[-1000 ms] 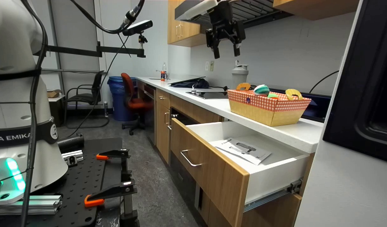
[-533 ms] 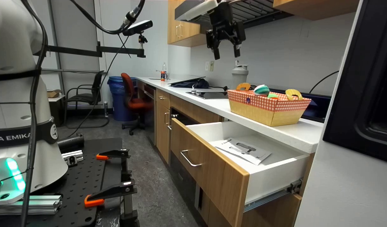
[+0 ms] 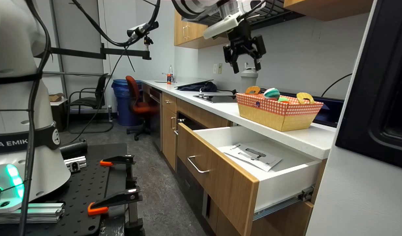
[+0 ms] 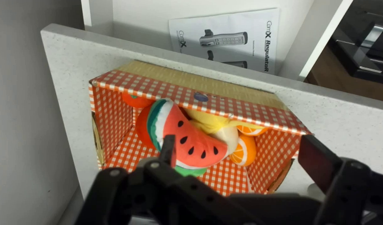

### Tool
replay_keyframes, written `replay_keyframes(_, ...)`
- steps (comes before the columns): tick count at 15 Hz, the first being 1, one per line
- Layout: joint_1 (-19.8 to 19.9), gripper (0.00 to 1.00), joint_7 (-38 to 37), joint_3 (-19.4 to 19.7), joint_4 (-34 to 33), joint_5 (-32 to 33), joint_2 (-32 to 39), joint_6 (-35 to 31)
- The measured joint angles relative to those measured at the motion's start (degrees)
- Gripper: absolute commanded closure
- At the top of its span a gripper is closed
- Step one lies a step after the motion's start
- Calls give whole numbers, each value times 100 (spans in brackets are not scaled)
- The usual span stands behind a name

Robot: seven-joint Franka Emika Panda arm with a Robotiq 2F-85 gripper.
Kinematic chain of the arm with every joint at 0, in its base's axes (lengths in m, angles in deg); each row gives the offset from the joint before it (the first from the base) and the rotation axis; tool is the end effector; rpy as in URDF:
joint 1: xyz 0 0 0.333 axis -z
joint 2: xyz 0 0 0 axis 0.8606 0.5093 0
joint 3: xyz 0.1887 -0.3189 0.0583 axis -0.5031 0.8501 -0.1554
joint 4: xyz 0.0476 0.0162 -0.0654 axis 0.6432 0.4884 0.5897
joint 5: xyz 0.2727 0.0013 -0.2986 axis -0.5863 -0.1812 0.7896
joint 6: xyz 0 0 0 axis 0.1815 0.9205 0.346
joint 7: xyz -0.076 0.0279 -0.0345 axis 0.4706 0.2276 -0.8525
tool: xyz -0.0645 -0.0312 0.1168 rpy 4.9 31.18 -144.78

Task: Put the watermelon plush toy in the drawer

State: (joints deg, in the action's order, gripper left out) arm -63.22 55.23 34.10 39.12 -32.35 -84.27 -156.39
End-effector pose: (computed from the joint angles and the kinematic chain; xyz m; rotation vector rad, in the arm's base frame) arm 0.5651 0.0638 0.4630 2.9553 0.4564 0.6225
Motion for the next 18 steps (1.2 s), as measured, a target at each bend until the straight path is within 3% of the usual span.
replay_keyframes(7,73,0,-665,118,-474,877,702,-689)
replay_keyframes(14,57,0,-1085,197,-815,1245,1227,-718)
replay_keyframes(15,48,4,-1105,209,-841,1246,1293,-718)
replay_keyframes(16,39,28,-1119,221,-854,1246,1351,-717)
replay_keyframes(18,29,32,-1137,237,-881,1247,1454,-717)
